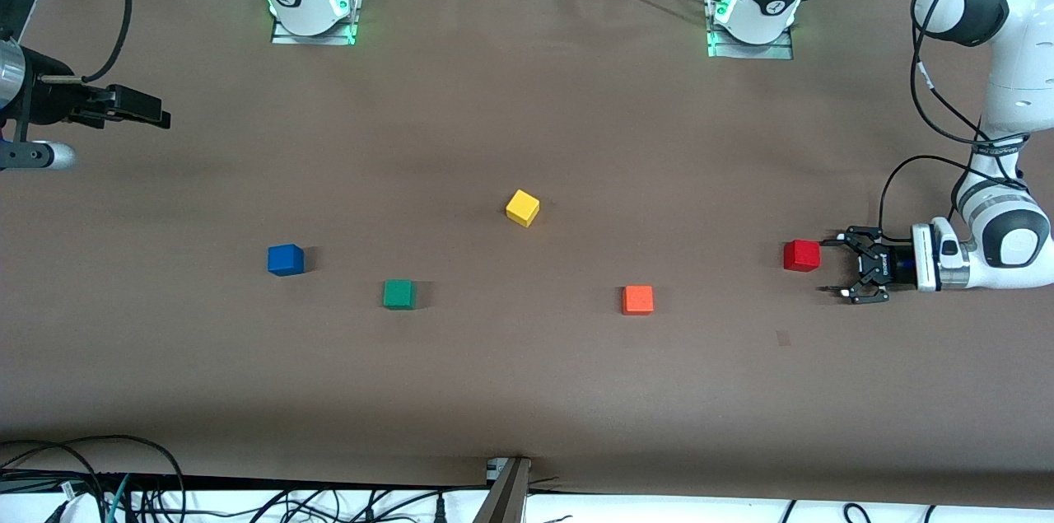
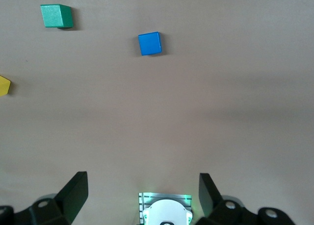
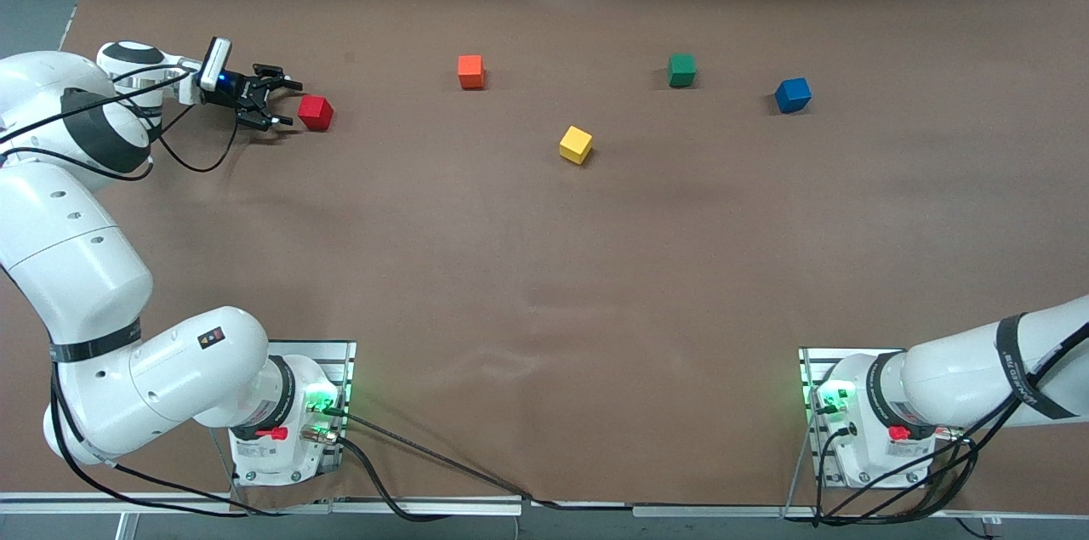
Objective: Pass red block to right arm, stack on blue
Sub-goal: 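Close the left gripper on the red cube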
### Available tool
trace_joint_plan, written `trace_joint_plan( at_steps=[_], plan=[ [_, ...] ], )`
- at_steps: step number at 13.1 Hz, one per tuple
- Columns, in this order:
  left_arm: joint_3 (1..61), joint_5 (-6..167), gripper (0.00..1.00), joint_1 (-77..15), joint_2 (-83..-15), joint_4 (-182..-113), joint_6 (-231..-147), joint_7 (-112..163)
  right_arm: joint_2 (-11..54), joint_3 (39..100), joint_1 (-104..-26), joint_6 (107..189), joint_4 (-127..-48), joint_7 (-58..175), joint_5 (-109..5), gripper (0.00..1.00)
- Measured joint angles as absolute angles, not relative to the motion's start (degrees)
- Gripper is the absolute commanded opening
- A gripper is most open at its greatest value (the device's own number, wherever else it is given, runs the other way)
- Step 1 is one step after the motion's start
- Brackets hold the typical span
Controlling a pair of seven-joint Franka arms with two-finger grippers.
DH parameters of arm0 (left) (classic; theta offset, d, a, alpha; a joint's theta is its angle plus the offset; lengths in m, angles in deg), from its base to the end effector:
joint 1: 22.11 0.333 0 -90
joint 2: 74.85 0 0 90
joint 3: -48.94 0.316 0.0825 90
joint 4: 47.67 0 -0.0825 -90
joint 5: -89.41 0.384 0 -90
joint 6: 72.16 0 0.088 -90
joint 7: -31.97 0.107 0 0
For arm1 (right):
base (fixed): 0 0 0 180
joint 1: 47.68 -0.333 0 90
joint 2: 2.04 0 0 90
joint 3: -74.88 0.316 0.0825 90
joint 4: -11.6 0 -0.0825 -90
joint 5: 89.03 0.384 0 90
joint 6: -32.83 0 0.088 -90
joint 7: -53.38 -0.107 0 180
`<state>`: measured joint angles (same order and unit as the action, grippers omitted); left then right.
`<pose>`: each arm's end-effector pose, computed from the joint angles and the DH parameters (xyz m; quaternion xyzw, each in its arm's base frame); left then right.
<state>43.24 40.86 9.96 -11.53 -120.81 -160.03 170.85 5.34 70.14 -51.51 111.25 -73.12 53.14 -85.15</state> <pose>0.6170 0.2278 0.0782 0.5828 -0.5841 0.3768 0.4210 0.5694 0.0023 0.5798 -0.9925 0.0074 0.1187 0.0291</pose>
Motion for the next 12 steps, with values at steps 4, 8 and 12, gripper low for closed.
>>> trace_joint_plan(
  at_steps=[4,8,12],
  plan=[
    [43.2,39.4,1.00,9.6,-10.6,-120.8,-159.8,174.0,5.9,70.1,-51.5,111.3,-73.1,53.1,-84.8,1.00],
    [43.0,39.3,1.00,9.1,-10.3,-121.0,-159.4,175.5,6.9,70.1,-51.1,111.3,-73.1,53.1,-81.1,1.00],
    [41.8,39.1,0.14,9.0,-10.3,-121.3,-159.0,176.3,8.1,70.1,-50.7,111.3,-73.1,53.1,-77.6,1.00]
  ],
)
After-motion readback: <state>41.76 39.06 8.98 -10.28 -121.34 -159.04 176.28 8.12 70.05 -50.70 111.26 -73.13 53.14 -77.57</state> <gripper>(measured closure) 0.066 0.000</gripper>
